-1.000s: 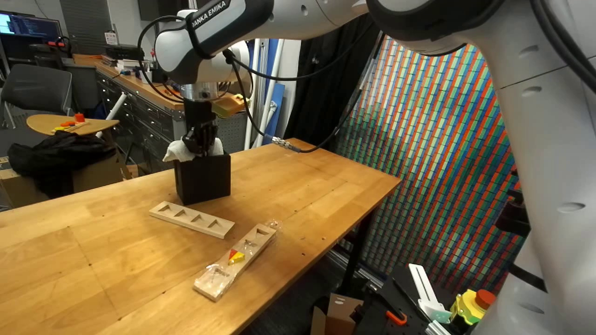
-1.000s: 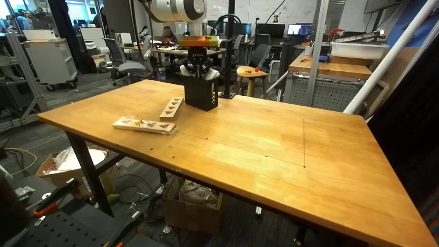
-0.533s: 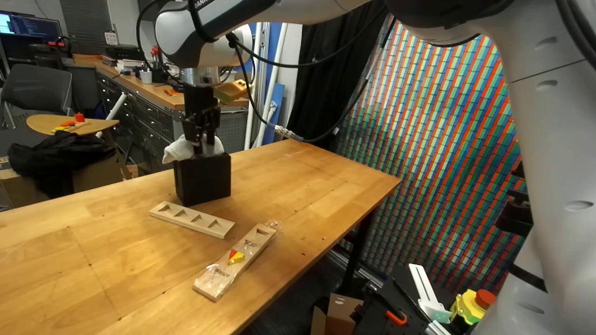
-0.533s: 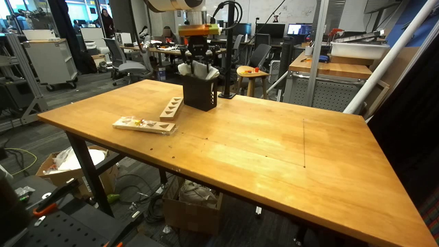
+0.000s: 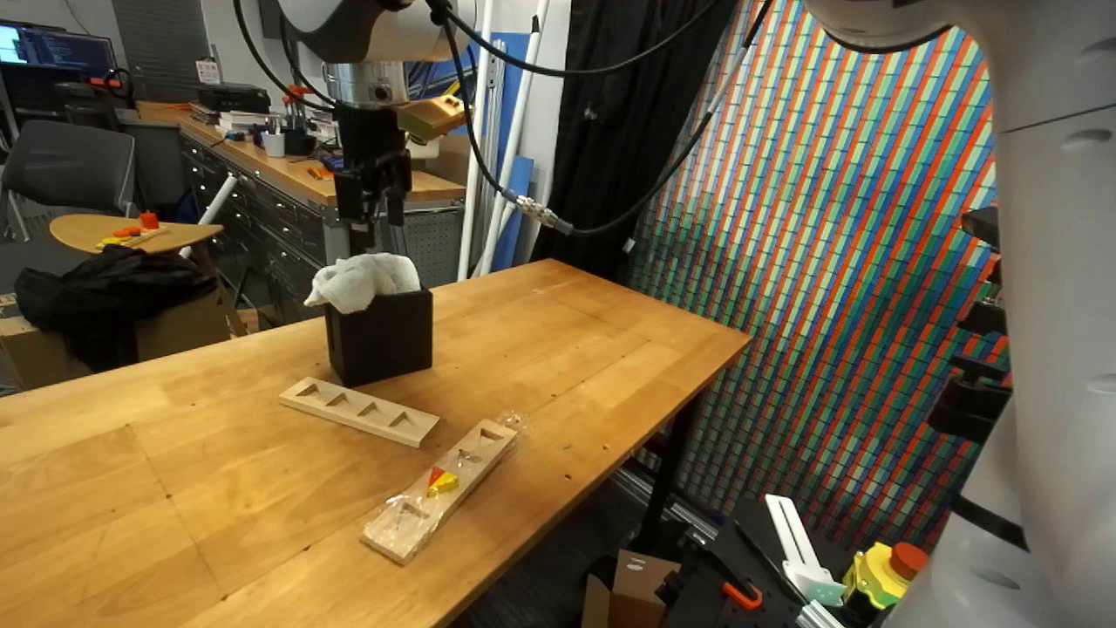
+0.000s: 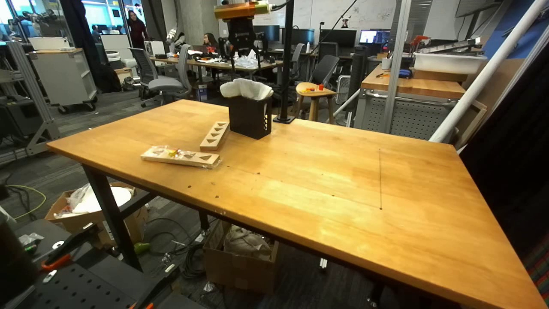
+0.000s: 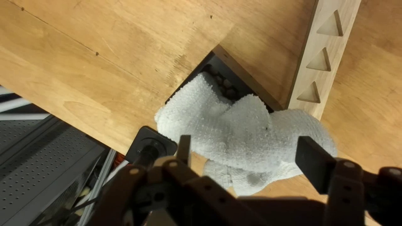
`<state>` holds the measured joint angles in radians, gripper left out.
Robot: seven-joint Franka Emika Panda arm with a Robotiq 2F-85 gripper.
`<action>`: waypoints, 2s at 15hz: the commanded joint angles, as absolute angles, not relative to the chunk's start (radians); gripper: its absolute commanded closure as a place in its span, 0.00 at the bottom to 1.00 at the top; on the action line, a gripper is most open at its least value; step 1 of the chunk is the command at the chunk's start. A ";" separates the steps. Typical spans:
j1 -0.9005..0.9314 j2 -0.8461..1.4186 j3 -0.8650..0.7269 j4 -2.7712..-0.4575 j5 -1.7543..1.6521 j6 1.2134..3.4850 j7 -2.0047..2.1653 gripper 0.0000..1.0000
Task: Put the white towel inside the black box
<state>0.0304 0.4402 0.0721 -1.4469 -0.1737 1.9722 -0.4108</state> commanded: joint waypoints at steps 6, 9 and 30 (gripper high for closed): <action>0.069 0.460 0.069 -1.399 -0.208 1.949 -0.346 0.84; 0.083 0.477 0.063 -1.385 -0.216 1.940 -0.314 1.00; 0.042 0.562 0.068 -1.386 -0.102 1.996 -0.224 0.99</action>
<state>0.0557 0.5500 0.0694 -1.3907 -0.1337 1.9769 -0.2347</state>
